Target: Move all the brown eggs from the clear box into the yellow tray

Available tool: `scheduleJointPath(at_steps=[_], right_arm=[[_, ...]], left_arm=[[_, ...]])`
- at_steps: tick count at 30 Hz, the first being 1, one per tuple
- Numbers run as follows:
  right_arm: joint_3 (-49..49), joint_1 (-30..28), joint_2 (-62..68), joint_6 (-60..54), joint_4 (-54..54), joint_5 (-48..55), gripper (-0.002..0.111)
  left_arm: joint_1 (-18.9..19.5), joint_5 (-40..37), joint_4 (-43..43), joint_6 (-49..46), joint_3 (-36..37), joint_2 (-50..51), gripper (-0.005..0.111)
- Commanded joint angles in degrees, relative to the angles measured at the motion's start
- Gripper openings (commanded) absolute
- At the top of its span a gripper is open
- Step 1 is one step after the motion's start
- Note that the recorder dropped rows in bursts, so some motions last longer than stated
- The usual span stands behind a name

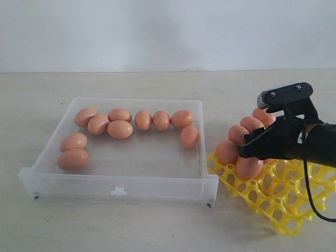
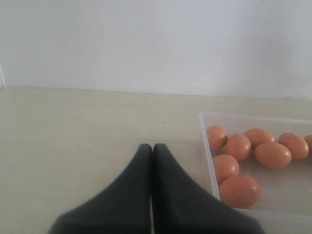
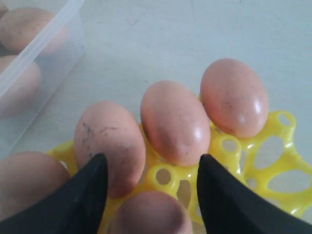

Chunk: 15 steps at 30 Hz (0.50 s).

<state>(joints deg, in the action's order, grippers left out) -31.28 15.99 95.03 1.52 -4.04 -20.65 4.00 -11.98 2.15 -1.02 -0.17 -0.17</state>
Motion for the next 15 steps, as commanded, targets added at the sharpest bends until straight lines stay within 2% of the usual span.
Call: scheduleJointPath(at_steps=[1, 7, 9, 11, 12, 15], right_arm=[[-0.32, -0.07, -5.04, -4.74, 4.77, -0.68, 0.053], [-0.32, 0.03, -13.71, -7.93, 9.79, -0.04, 0.053], [-2.41, 1.28, -16.43, -8.07, 9.79, 5.26, 0.052], [-7.2, 5.14, -17.22, -10.26, 9.79, 13.34, 0.052], [-11.42, 9.01, -16.97, -12.2, 9.79, 18.5, 0.052], [-19.34, 16.57, -14.53, -13.79, 9.79, 26.17, 0.052]], left_arm=[[0.04, 0.34, -0.12, -0.13, 0.17, 0.17, -0.004], [0.04, 0.34, -0.12, -0.13, 0.17, 0.17, -0.004], [0.04, 0.34, -0.12, -0.13, 0.17, 0.17, -0.004], [0.04, 0.34, -0.12, -0.13, 0.17, 0.17, -0.004], [0.04, 0.34, -0.12, -0.13, 0.17, 0.17, -0.004], [0.04, 0.34, -0.12, -0.13, 0.17, 0.17, -0.004]])
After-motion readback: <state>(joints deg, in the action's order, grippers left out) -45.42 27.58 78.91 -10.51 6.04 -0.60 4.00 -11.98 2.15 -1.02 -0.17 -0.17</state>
